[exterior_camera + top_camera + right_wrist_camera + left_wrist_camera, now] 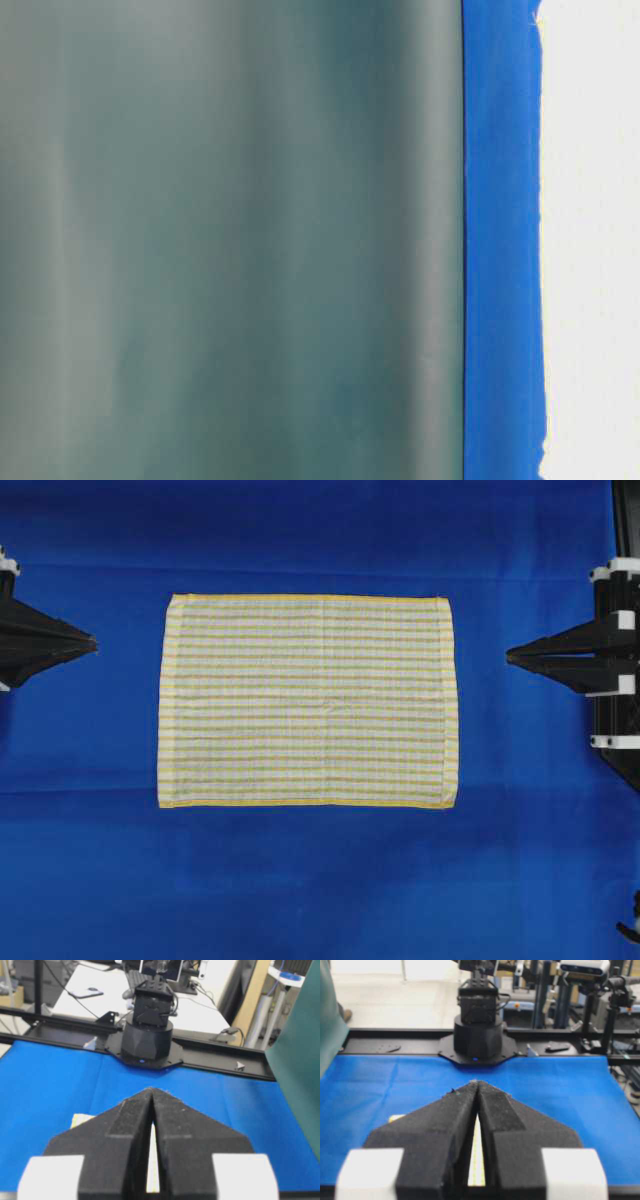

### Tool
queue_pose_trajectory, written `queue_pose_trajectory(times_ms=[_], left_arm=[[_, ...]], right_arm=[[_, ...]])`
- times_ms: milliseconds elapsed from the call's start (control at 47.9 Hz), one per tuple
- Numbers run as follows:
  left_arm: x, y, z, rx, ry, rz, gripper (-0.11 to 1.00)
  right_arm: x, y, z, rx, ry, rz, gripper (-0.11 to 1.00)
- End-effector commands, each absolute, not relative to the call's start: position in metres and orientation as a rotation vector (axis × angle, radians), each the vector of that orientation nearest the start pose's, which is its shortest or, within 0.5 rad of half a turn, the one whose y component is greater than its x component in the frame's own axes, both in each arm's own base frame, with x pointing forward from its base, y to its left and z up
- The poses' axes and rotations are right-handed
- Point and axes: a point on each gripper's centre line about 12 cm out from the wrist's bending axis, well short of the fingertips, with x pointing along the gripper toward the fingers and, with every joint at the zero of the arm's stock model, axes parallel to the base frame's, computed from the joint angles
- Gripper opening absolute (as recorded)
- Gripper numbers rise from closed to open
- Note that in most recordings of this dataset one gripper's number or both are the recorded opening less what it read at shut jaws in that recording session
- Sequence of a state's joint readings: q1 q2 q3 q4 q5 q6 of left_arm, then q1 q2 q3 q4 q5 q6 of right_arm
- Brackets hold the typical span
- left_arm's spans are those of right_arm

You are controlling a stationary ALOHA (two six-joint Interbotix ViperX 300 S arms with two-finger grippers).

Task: Fold the yellow towel.
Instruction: 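Move both grippers to the towel's far corners and pinch them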

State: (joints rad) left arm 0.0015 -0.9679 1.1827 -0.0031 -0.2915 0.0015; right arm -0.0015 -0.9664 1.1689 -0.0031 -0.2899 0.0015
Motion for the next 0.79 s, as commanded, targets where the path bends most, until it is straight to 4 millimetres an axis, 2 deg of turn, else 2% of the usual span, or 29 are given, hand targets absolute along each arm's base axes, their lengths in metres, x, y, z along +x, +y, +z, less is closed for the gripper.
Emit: queue_pose_trajectory(times_ms=[0,209,501,564,606,773], left_arm=[[0.203,0.001,0.296,-0.039,-0.083,0.009,0.0],[0.208,0.012,0.287,-0.035,-0.052,0.065,0.0],[0.227,0.045,0.24,-0.061,0.156,0.205,0.02],[0.231,0.052,0.228,-0.071,0.206,0.235,0.12],[0.233,0.059,0.219,-0.085,0.239,0.26,0.22],[0.24,0.082,0.185,-0.129,0.366,0.348,0.71]], right_arm=[[0.202,-0.001,0.301,0.006,-0.095,-0.005,0.0],[0.215,-0.017,0.284,0.035,0.066,-0.082,0.0],[0.227,-0.053,0.248,0.122,0.221,-0.24,0.01],[0.232,-0.06,0.237,0.137,0.268,-0.268,0.04],[0.234,-0.065,0.23,0.145,0.295,-0.285,0.12],[0.241,-0.091,0.196,0.181,0.414,-0.377,0.6]])
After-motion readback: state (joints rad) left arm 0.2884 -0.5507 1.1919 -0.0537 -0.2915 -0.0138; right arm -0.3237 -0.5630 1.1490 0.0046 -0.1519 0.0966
